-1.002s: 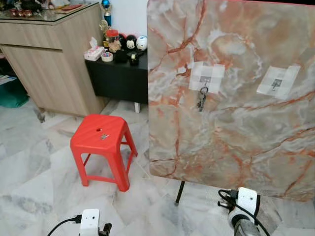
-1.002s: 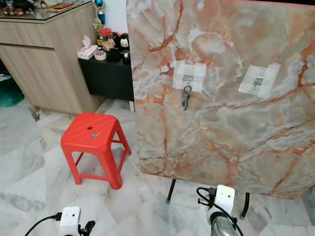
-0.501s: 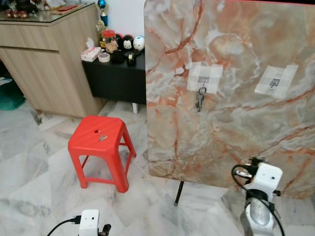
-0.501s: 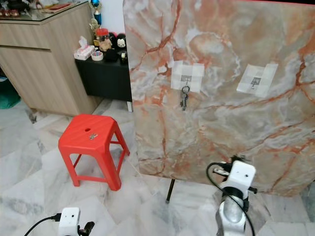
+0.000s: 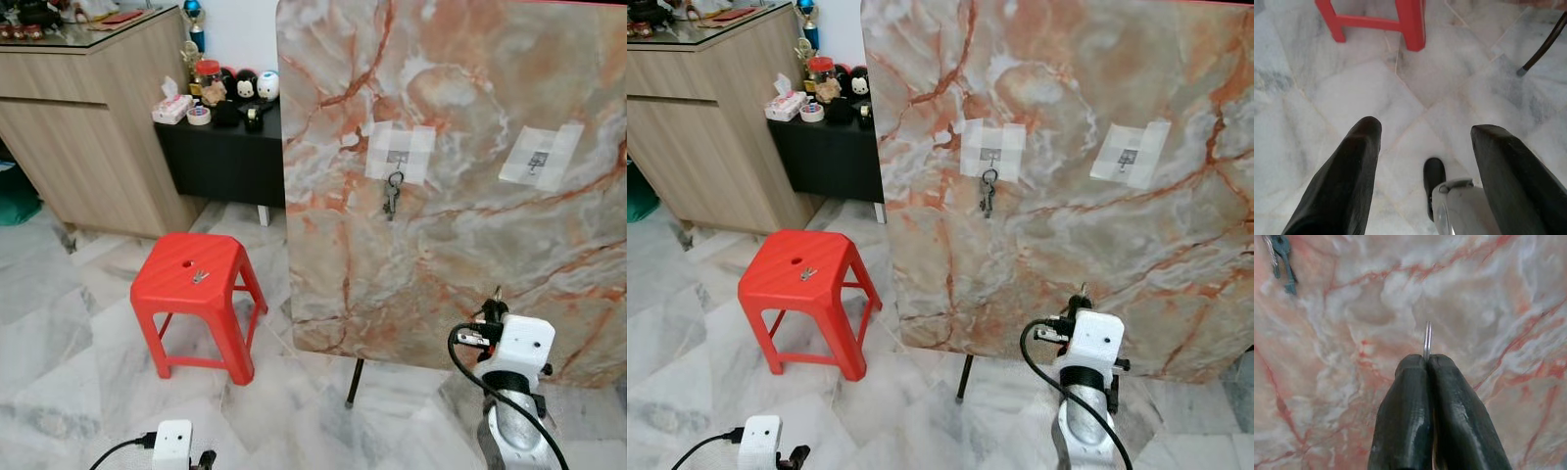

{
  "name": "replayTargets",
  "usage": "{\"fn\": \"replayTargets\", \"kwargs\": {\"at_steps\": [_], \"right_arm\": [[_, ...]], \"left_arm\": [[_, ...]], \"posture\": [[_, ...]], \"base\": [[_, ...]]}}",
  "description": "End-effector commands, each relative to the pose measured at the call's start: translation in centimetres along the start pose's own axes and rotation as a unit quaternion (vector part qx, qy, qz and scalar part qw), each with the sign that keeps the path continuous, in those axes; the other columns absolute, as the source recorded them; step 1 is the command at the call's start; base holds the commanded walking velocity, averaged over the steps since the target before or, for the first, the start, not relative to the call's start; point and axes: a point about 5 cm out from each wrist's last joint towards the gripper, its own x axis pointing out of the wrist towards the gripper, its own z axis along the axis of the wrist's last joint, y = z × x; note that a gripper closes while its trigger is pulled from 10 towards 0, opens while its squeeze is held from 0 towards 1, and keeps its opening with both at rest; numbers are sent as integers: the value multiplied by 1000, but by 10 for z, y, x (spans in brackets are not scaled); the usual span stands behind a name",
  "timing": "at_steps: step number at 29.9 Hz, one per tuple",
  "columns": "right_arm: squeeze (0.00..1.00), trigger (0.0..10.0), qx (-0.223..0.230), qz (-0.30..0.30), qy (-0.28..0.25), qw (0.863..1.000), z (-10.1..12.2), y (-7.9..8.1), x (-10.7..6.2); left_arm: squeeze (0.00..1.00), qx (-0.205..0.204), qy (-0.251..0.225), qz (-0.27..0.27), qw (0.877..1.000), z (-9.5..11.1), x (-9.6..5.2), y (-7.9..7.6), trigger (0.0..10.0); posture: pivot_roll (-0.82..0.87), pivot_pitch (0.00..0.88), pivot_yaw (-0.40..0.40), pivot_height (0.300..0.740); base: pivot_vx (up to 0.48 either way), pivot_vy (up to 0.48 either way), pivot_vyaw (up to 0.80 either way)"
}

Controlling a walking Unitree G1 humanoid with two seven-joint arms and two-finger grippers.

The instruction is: Hang keys on a hook

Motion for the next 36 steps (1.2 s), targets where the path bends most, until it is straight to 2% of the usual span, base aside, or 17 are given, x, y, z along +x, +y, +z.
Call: {"fn": "replayTargets", "kwargs": {"at_steps": [1, 2, 5, 10, 27, 32, 36], "right_arm": [[0, 10000, 23, -5, 0, 1000, 6, 5, 6], [0, 10000, 25, 21, 5, 999, 7, 14, 7], [0, 10000, 4, 51, -3, 999, 10, 23, 7], [0, 10000, 13, 46, 3, 999, 10, 23, 9], [0, 10000, 19, 19, 16, 1000, 5, 17, 23], [0, 10000, 20, 22, 17, 999, 2, 18, 24], [0, 10000, 19, 16, 14, 1000, 2, 17, 25]], "left_arm": [[0, 4, 11, -1, 1000, -3, 0, 0, 10000], [0, 5, 9, -3, 1000, -2, 0, 0, 10000], [0, 5, 9, -1, 1000, -1, 0, 0, 10000], [0, 2, 9, 2, 1000, -1, 0, 0, 10000], [0, 3, 8, 3, 1000, -1, 0, 1, 10000], [0, 2, 8, 4, 1000, -2, 0, 0, 10000], [0, 1, 8, 3, 1000, -3, -1, 0, 10000]], "posture": [[25, 0, -19, 740], [27, 0, -21, 740], [37, 0, -28, 740], [40, 0, -28, 740], [44, 0, -28, 740], [44, 0, -33, 740], [43, 0, -33, 740]], "base": [[0, 0, -800], [0, 0, -788], [0, 0, -796], [0, 0, -753], [0, 0, 0], [264, 0, -738], [286, 0, 0]]}}
